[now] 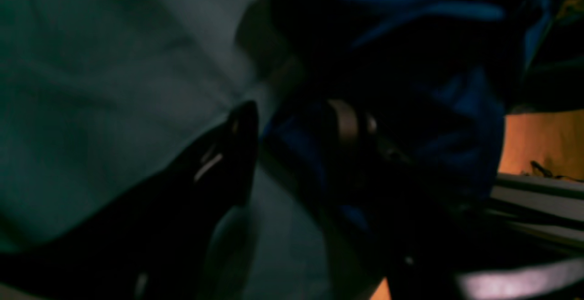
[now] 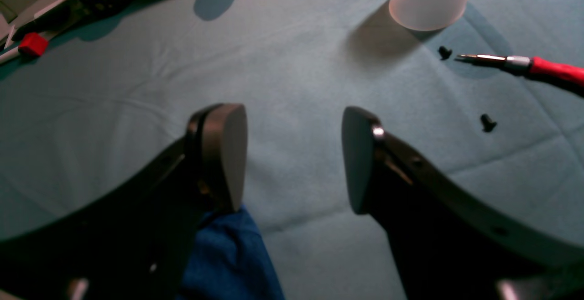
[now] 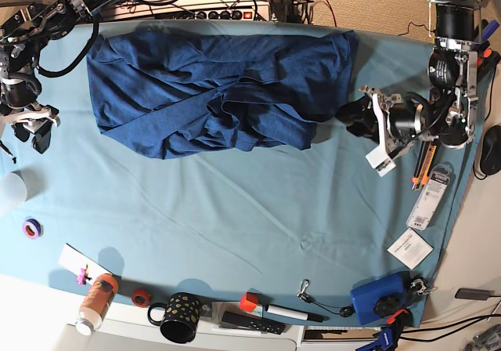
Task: Layout the t-shirt on the table in an organized manner, then fold the t-shirt properly
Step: 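Release the folded hem and raise the left gripper off the shirt, then lower the left gripper and grasp the folded edge of the shirt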
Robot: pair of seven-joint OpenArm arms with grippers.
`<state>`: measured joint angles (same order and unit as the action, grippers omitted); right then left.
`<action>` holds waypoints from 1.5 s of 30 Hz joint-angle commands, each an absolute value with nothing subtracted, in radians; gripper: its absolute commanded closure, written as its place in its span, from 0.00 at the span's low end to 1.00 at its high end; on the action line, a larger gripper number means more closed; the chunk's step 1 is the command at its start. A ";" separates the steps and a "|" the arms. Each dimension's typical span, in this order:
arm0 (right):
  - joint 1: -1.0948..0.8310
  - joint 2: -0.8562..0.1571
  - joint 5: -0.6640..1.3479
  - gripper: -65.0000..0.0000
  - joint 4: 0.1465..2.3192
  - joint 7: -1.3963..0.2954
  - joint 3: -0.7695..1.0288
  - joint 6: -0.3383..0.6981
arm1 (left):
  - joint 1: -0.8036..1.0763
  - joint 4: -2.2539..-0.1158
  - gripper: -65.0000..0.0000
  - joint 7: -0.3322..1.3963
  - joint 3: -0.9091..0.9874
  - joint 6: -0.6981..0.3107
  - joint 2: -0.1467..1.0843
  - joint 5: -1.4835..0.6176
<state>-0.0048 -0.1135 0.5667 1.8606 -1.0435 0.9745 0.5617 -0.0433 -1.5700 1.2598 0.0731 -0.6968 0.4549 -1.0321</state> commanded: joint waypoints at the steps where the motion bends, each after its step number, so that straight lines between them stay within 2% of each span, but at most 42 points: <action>1: 0.005 -0.130 0.587 0.50 1.877 -1.022 0.974 0.565 | -0.045 -1.585 0.61 1.242 0.076 -0.698 0.465 -1.058; 5: 0.005 -0.130 0.587 0.50 1.877 -1.022 0.974 0.565 | -0.011 -1.585 0.61 1.184 0.075 -0.698 0.459 -1.057; 24: 0.005 -0.130 0.587 0.50 1.877 -1.025 0.974 0.565 | -0.014 -1.585 0.61 1.162 0.075 -0.698 0.443 -1.005; 29: 0.005 -0.130 0.587 0.50 1.877 -1.025 0.974 0.565 | -0.014 -1.585 0.53 1.150 0.075 -0.698 0.443 -0.981; 45: 0.005 -0.130 0.587 0.50 1.877 -1.025 0.974 0.565 | -0.011 -1.583 0.53 1.143 0.074 -0.698 0.443 -0.933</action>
